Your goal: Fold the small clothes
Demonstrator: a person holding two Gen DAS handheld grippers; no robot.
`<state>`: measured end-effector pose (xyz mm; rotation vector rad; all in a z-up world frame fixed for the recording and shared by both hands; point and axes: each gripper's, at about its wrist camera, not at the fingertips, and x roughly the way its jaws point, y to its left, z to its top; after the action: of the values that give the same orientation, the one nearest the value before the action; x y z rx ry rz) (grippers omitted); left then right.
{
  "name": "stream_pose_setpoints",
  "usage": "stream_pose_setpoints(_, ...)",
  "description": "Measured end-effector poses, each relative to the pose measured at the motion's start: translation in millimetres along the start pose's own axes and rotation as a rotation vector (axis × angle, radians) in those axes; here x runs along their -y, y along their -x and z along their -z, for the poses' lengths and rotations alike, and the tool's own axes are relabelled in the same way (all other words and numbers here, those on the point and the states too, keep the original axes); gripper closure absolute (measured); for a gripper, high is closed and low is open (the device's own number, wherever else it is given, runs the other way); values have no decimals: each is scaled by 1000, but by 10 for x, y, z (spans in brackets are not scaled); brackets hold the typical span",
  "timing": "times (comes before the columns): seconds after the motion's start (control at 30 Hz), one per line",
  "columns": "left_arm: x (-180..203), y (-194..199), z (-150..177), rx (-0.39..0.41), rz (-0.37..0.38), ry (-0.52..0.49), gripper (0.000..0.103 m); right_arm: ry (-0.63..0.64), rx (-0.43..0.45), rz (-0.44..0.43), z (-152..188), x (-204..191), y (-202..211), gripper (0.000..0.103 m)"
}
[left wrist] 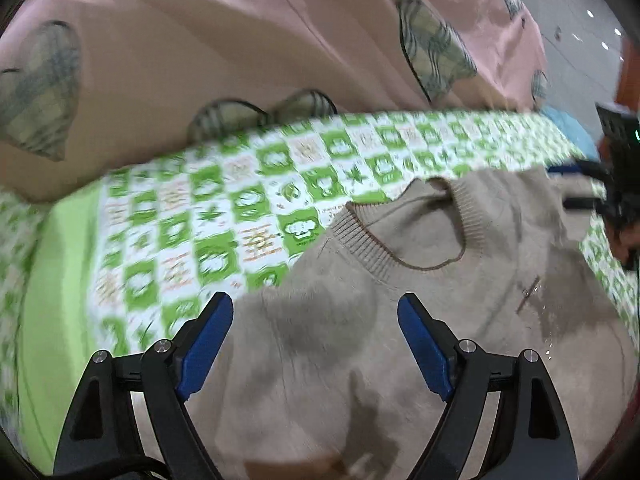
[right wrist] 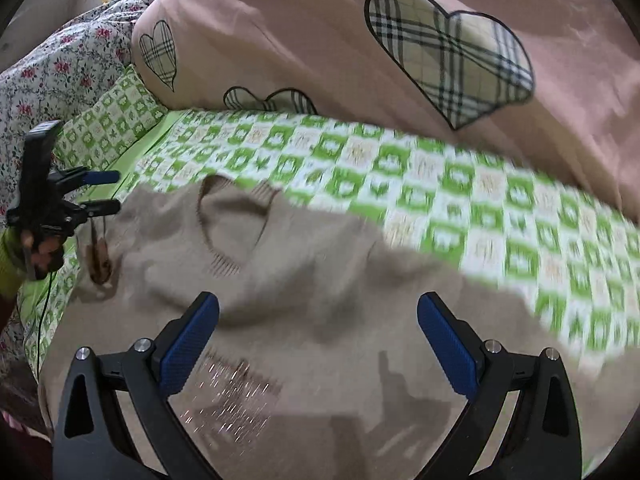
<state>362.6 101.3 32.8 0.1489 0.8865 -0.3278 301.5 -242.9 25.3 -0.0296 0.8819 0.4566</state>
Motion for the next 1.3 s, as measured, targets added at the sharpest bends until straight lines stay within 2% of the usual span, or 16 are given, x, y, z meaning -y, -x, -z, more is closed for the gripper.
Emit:
stream_pose_setpoints(0.13, -172, -401, -84, -107, 5, -42, 18, 63, -34, -16, -237, 160, -242, 4)
stream_pose_setpoints(0.23, -314, -524, -19, -127, 75, -22, 19, 124, -78, -13, -299, 251, -479, 4)
stream_pose_setpoints(0.27, -354, -565, 11, -133, 88, -13, 25, 125, -104, -18, -312, 305, -583, 4)
stream_pose_setpoints(0.3, -361, -593, 26, -140, 96, -12, 41, 119, -124, -30, -319, 347, -664, 4)
stream_pose_setpoints(0.37, -350, -691, 76, -170, 102, -12, 63, 99, -159, -45, -309, 414, -830, 22)
stream_pose_setpoints(0.4, -337, -720, 106, -174, 92, -13, 66, 91, -177, -46, -299, 427, -892, 29)
stream_pose_setpoints(0.43, -317, -706, 134, -156, 89, -17, 71, 82, -194, -35, -287, 432, -951, 47)
stream_pose_setpoints(0.47, -298, -683, 152, -142, 94, -19, 85, 75, -212, -7, -266, 437, -1018, 69)
stream_pose_setpoints(0.53, -270, -623, 183, -113, 61, -11, 93, 62, -225, 11, -236, 428, -1054, 93)
stream_pose_setpoints(0.63, -211, -437, 209, -41, -31, 13, 96, 55, -162, 79, -261, 370, -907, 95)
stream_pose_setpoints(0.77, -367, -328, 140, 7, -103, 118, 96, -59, -51, 143, -390, 472, -732, 96)
stream_pose_setpoints(1.03, -575, -622, 244, -32, -180, 235, 95, -114, -115, 260, -313, 534, -1142, 96)
stream_pose_setpoints(1.1, -598, -591, 235, -43, -184, 245, 86, -159, -100, 247, -360, 583, -1108, 94)
stream_pose_setpoints(1.2, -616, -386, 234, -28, -213, 249, 72, -201, -68, 228, -401, 665, -920, 76)
stream_pose_setpoints(1.27, -629, -234, 249, -24, -229, 280, 54, -218, -31, 236, -372, 733, -699, 65)
stream_pose_setpoints(1.3, -655, -151, 269, -11, -242, 299, 53, -228, -20, 248, -349, 773, -589, 63)
